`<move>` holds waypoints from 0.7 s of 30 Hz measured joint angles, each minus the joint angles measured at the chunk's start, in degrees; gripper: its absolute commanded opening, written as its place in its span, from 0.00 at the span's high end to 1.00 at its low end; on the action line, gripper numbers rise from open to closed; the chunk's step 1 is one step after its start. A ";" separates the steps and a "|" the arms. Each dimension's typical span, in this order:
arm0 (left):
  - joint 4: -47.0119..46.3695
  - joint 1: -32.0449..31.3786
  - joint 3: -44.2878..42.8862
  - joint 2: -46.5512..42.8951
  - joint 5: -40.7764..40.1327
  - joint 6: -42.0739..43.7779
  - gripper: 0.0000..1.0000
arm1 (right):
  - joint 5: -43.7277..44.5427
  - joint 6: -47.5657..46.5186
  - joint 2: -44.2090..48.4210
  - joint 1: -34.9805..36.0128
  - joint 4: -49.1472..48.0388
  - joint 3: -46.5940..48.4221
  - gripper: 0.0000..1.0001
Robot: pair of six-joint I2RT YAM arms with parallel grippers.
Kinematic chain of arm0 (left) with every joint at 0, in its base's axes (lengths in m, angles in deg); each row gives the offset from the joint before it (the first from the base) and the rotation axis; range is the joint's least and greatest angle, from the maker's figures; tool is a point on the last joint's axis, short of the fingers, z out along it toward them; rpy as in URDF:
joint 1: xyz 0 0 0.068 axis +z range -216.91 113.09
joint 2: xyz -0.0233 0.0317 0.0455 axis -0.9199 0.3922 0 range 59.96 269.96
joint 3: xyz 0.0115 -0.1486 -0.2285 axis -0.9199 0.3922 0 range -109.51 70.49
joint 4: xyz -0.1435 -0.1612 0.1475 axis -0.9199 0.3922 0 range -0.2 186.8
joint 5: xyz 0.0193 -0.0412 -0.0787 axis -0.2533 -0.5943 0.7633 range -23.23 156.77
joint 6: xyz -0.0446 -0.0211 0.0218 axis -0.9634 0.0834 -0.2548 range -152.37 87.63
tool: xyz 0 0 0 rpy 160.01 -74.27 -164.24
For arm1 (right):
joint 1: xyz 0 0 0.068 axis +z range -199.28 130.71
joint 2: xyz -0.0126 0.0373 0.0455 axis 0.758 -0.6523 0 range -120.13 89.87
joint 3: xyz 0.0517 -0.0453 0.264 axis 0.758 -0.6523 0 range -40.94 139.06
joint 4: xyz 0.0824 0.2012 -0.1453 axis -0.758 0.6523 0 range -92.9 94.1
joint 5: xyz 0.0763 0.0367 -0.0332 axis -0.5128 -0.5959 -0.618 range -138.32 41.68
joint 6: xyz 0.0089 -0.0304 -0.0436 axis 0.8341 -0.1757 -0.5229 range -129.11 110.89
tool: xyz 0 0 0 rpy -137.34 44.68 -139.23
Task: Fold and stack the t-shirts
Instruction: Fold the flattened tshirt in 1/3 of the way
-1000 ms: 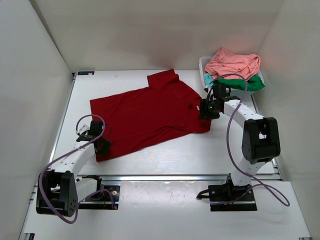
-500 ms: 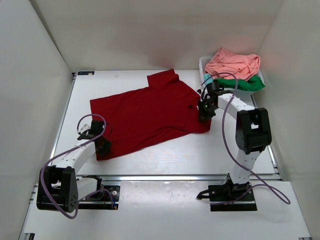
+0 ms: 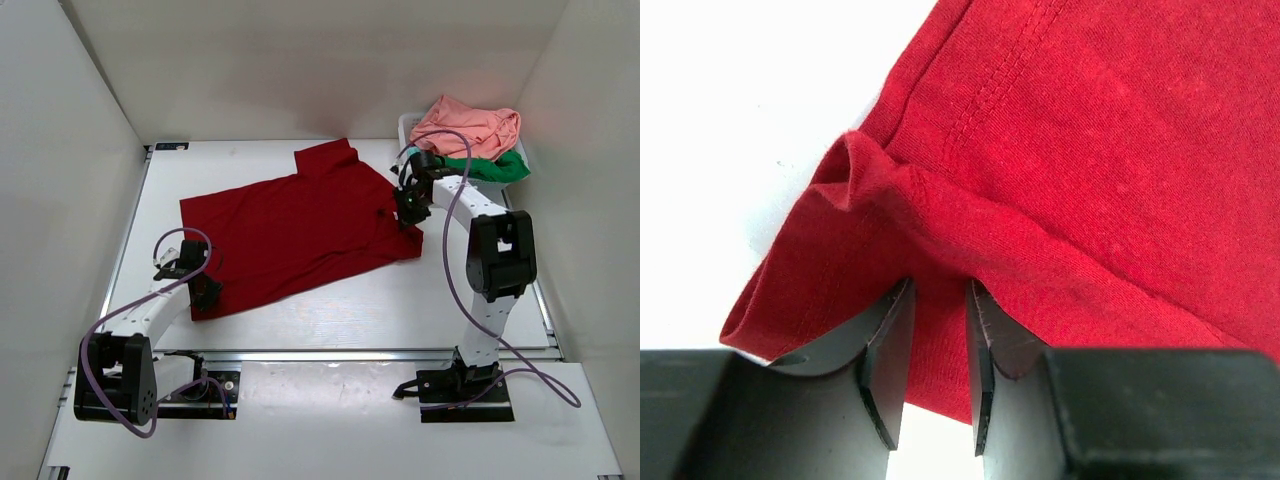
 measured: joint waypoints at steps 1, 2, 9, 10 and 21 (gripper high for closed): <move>0.02 0.00 0.02 -0.07 -0.02 0.11 0.62 | 0.04 -0.20 -0.46 0.09 -0.44 0.46 1.00; 0.07 0.04 0.04 -0.11 -0.02 0.22 0.61 | 0.11 -0.37 -1.14 0.22 -0.85 1.18 1.00; 0.52 0.63 0.04 -0.33 -0.02 1.01 0.61 | 1.20 -1.22 -6.36 2.95 -4.33 5.22 0.97; 0.55 0.72 0.04 -0.33 -0.02 1.11 0.61 | 1.53 -1.33 -6.97 3.43 -4.48 5.68 0.91; 1.88 1.16 0.07 -1.09 -0.22 1.86 0.60 | 8.39 -1.53 -3.23 3.41 -7.91 -0.20 0.75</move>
